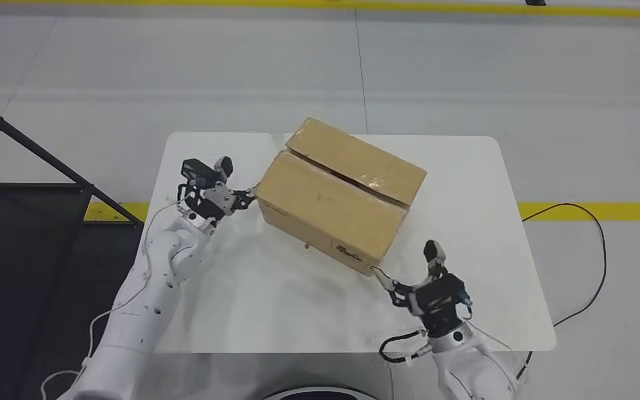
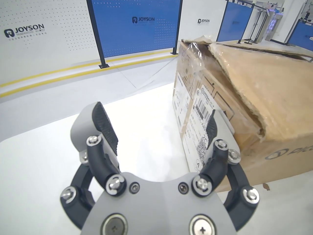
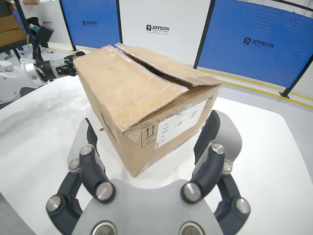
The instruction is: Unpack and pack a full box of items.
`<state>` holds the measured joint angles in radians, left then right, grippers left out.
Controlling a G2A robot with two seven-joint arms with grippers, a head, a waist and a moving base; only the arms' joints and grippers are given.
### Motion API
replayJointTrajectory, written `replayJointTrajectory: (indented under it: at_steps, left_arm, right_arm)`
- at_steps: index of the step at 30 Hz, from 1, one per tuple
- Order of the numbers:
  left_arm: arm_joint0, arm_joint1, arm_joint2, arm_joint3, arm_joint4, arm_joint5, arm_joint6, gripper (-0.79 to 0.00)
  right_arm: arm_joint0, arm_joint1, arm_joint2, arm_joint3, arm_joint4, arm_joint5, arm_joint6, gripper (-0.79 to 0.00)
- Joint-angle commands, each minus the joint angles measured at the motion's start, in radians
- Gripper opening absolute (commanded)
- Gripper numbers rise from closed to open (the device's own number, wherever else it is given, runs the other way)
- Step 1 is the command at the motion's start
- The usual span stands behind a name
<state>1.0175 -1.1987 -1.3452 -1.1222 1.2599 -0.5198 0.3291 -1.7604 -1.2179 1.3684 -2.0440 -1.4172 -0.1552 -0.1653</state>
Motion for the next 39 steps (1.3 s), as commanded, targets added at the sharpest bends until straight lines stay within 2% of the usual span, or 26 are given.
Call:
replayJointTrajectory:
  at_steps: [1, 8, 22, 39]
  left_arm:
    - [0.019, 0.003, -0.007, -0.021, -0.001, -0.004, 0.001, 0.0]
    - [0.101, 0.015, -0.034, -0.114, 0.007, -0.026, 0.002, 0.0]
    - [0.258, 0.029, -0.063, -0.303, 0.017, -0.038, -0.013, 0.0]
    - [0.357, 0.034, -0.05, -0.403, 0.018, -0.042, -0.021, 0.0]
  right_arm:
    - [-0.005, 0.003, 0.031, -0.004, 0.04, -0.035, -0.007, 0.0]
    - [-0.007, 0.009, 0.104, -0.013, 0.115, -0.087, -0.002, 0.0]
    - [-0.004, 0.012, 0.135, -0.03, 0.129, -0.104, 0.005, 0.0]
    - [-0.005, 0.012, 0.142, -0.039, 0.14, -0.114, 0.003, 0.0]
